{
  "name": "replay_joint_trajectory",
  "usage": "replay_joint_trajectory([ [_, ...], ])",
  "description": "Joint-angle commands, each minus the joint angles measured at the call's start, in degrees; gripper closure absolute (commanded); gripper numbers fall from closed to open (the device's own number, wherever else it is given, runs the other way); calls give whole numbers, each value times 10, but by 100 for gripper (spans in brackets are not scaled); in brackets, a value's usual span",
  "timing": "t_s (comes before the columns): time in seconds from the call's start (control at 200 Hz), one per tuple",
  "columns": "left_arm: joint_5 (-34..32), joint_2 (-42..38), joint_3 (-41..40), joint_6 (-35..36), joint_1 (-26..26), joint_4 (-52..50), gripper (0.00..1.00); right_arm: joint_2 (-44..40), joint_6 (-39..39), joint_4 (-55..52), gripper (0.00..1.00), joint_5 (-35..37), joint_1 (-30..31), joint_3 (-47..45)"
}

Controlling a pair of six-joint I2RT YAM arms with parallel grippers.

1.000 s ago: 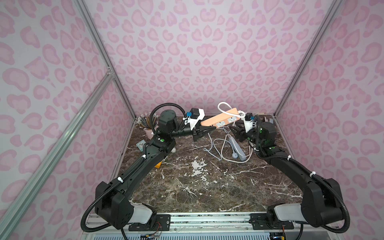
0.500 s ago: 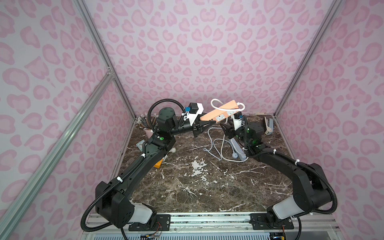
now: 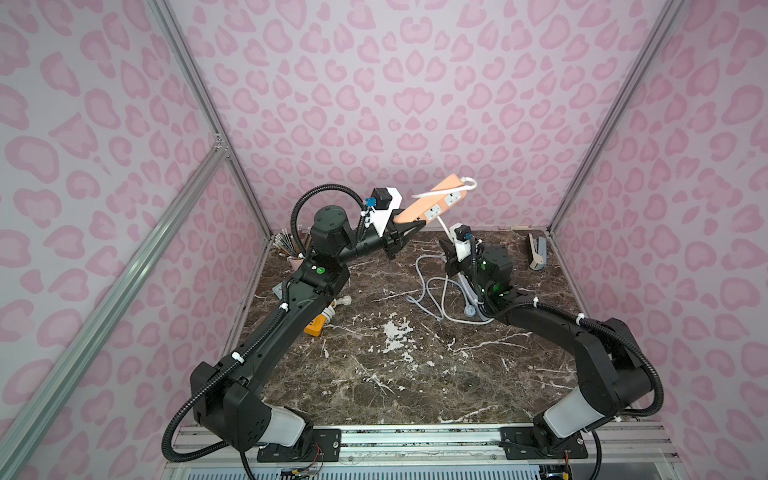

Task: Wrap the cord around the power strip
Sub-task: Wrap the power cord around the power strip.

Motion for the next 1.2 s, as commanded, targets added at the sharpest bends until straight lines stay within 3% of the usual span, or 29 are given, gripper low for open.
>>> replay_joint_trajectory([
  [0.0,-125,15,16,-12,23,-7,97,-46,-77,-8,99,98,2,-37],
  [0.29,-295,101,82,115,27,-151,97,-171,-284,-43,100,281,76,-95],
  [0.405,-331,121,81,159,1,-204,97,-192,-356,-50,100,282,109,-56],
  [0.485,-321,126,74,175,-18,-244,97,-190,-369,-82,100,257,111,-4],
  [0.605,-236,113,52,189,-33,-299,97,-163,-381,-114,100,232,99,61],
  [0.75,-73,91,37,234,-68,-384,97,-105,-365,-210,100,152,41,153],
  [0.9,112,60,7,274,-95,-413,97,-37,-325,-345,100,1,-39,270],
  [0.965,170,53,3,285,-96,-423,97,-9,-298,-408,100,-103,-70,313],
  [1.105,286,38,2,273,-96,-383,97,27,-217,-434,98,-279,-117,332],
  [1.195,330,16,-23,193,-94,-262,97,37,-173,-403,93,-326,-122,305],
])
